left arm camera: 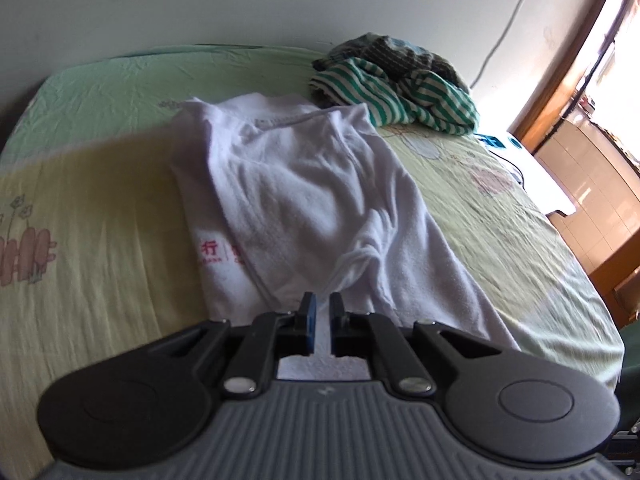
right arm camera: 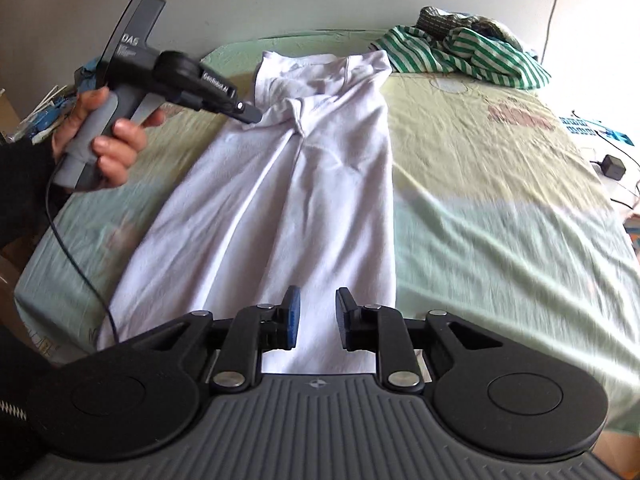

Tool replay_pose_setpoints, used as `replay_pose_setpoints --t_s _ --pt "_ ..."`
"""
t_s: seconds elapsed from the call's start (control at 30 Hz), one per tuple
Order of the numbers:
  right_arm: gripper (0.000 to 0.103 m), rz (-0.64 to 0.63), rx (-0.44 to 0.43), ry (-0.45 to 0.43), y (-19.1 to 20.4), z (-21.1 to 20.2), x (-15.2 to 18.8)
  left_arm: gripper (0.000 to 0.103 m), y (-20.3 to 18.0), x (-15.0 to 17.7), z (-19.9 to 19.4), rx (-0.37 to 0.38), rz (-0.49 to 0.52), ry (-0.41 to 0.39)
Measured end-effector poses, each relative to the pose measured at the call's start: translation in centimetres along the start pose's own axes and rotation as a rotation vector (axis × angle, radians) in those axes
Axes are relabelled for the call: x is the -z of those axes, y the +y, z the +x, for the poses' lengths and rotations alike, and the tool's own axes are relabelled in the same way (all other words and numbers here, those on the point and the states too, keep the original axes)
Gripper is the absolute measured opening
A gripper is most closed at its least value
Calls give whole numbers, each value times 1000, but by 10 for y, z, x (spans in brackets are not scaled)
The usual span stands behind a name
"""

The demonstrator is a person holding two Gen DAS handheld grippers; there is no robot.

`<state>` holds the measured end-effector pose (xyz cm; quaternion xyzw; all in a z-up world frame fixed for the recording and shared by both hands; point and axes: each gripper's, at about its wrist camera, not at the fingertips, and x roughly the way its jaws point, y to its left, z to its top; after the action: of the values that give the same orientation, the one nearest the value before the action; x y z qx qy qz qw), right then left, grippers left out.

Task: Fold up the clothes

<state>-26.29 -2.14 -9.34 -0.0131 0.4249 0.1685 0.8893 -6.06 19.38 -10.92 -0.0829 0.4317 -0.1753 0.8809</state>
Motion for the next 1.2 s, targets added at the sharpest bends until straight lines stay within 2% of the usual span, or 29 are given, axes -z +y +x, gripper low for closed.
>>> replay_pose_setpoints --t_s 0.07,0.17,0.2,0.23,0.27,0.3,0.37,0.4,0.43,0.5,0.63,0.77,0.87,0.97,1.07,1.1,1.13,1.2 --pt "20 -39 -42 -11 -19 16 -22 2 14 -14 4 -39 -80 -29" --pt "21 -98 -113 -20 -46 41 -49 5 20 -40 24 -133 -106 -45" --pt "21 -114 -140 -17 -53 49 -58 8 20 -47 33 -160 -96 -44" --pt "21 -127 -161 -11 -60 57 -65 19 21 -54 43 -185 -90 -40" --pt "21 -143 -189 -8 -65 62 -70 26 23 -59 52 -215 -90 -36" --pt "21 -160 -218 -5 -69 67 -74 28 24 -62 59 -231 -90 -35" --pt "21 -188 -254 -1 -78 75 -79 28 25 -67 70 -251 -87 -37" --pt "21 -196 -272 3 -82 79 -82 21 23 -69 71 -251 -83 -41" --pt "21 -195 -284 11 -87 83 -83 9 20 -70 71 -249 -77 -45" --pt "21 -192 -306 27 -97 92 -84 0 11 -70 67 -258 -47 -63" --pt "21 -183 -349 52 -112 102 -84 0 2 -76 59 -318 -4 -102" --pt "21 -189 -391 38 -120 109 -94 0 3 -93 59 -390 31 -135" --pt "21 -179 -410 23 -125 116 -103 0 8 -105 79 -430 67 -97" --pt "21 -182 -413 7 -126 124 -111 0 15 -98 102 -457 91 -53" --pt "21 -179 -405 -16 -126 127 -120 1 9 -94 95 -474 105 -58" --pt "21 -174 -400 -23 -126 128 -123 4 8 -94 91 -472 97 -58" --pt "21 -170 -401 -27 -127 129 -126 12 7 -92 82 -467 83 -67" --pt "21 -164 -398 -27 -126 132 -131 15 3 -78 72 -451 54 -53"
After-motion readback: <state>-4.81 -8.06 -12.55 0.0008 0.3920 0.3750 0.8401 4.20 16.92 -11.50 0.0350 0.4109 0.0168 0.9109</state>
